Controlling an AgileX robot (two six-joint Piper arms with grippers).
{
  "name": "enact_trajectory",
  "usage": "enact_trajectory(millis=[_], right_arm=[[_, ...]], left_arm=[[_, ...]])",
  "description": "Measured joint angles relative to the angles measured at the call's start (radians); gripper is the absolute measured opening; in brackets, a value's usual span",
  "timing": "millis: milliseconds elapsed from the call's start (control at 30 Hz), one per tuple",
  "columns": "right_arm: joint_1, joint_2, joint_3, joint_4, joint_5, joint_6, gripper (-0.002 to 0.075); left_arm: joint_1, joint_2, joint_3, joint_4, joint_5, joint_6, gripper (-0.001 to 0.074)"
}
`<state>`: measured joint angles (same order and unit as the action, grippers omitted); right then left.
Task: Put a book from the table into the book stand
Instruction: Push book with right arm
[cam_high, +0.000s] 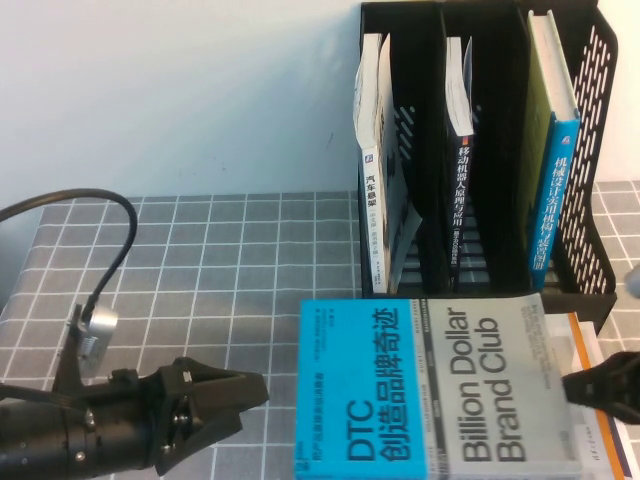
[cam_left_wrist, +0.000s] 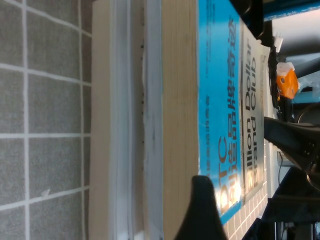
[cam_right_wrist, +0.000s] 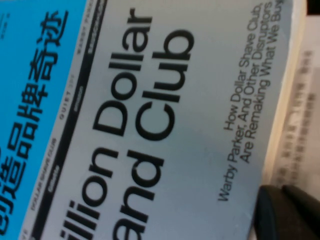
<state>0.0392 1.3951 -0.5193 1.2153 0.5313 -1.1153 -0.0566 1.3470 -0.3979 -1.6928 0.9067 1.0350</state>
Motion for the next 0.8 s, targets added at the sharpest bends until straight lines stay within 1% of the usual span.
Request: enact_trajectory(millis=[167, 233, 300, 400, 500, 633, 800], right_arm=[[0.098, 0.042, 0.0, 0.051, -0.059, -0.01, -0.0003], [0.109, 0.056, 0.0, 0.066, -0.064, -0.015, -0.0003], [0.111, 0.062, -0.004, 0.075, -0.065, -0.026, -0.0003], [0.111, 0.067, -0.008, 0.082, -0.065, -0.048, -0.0003], [0.113, 0.068, -0.008, 0.084, -0.065, -0.058, -0.0003], [0.113, 0.068, -0.008, 0.088, -0.065, -0.08, -0.0003], [0.117, 0.072, -0.008, 0.111, -0.067, -0.135, -0.0003]], left_arm=[[0.0, 0.043, -0.001, -0.002, -0.019, 0.0, 0.0493], [0.019, 0.07, -0.001, -0.002, -0.02, 0.009, 0.0497], [0.056, 0.108, -0.008, -0.002, -0.011, 0.028, 0.0499], [0.118, 0.186, -0.044, -0.002, 0.069, 0.061, 0.05], [0.149, 0.267, -0.094, -0.008, 0.168, 0.079, 0.0505], [0.133, 0.354, -0.147, -0.015, 0.212, 0.108, 0.0557], [0.065, 0.432, -0.181, -0.015, 0.222, 0.143, 0.0631]])
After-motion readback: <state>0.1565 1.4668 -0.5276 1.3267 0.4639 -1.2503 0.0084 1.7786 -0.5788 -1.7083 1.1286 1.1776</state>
